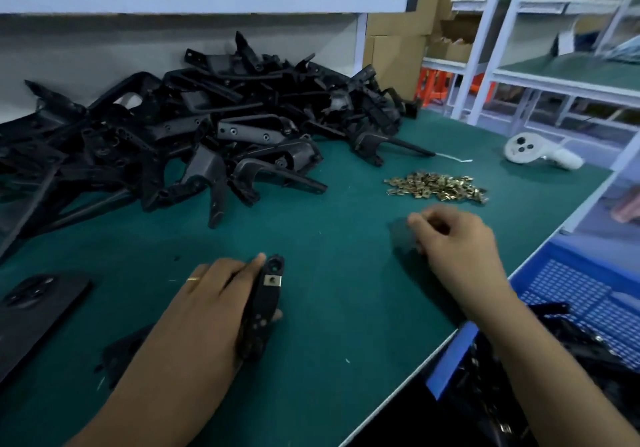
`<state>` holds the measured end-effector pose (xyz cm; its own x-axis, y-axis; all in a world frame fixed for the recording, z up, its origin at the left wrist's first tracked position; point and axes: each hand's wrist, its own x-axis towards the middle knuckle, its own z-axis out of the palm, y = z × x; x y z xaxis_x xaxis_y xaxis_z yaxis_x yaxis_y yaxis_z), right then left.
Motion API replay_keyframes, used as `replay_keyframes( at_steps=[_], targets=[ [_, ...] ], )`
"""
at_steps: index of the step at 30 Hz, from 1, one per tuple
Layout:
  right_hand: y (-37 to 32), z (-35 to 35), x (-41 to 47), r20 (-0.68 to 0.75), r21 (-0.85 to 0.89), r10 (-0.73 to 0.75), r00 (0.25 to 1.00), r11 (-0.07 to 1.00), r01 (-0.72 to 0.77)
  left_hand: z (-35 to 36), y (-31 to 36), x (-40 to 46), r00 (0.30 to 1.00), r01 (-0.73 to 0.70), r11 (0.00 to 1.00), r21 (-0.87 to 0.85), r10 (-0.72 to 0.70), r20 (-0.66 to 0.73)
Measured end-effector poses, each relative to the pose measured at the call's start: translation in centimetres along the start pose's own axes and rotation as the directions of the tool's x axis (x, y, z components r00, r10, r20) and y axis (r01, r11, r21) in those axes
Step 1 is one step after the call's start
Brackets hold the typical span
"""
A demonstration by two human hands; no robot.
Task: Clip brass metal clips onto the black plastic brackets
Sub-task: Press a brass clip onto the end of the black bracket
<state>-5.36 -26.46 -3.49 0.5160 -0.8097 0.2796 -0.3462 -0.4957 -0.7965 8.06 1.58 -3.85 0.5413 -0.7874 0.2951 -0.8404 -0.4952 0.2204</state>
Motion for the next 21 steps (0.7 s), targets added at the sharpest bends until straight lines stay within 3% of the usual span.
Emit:
replay_keyframes(
  at_steps=[2, 6, 9, 17, 21],
  targets=[
    [1.6, -1.3, 2.8, -0.043, -0.164, -0.023, 0.999, 0.986, 0.016, -0.2, -0.4, 0.1, 1.000, -0.005, 1.000, 0.022, 0.006, -0.016],
    [2.8, -1.5, 6.3, 0.064, -0.438, -0.088, 0.994, 0.892, 0.107, -0.5, -0.7, 0.0, 0.996, 0.043, 0.998, 0.036, -0.040, -0.086],
    [2.7, -0.6, 7.6, 0.059, -0.552, -0.090, 0.994, 0.827, 0.107, -0.2, -0.6, 0.0, 0.997, 0.059, 0.997, 0.052, -0.056, -0.044],
    [2.7, -0.5, 5.6, 0.008, -0.496, -0.146, 0.989, 0.859, 0.131, -1.2, -0.5, -0.4, 0.995, 0.098, 0.953, 0.286, -0.104, 0.005],
    [1.7, -1.1, 2.3, 0.038, -0.396, -0.149, 0.988, 0.906, 0.151, -1.7, -0.2, -0.5, 0.995, 0.073, 0.964, 0.255, -0.087, 0.042]
  ],
)
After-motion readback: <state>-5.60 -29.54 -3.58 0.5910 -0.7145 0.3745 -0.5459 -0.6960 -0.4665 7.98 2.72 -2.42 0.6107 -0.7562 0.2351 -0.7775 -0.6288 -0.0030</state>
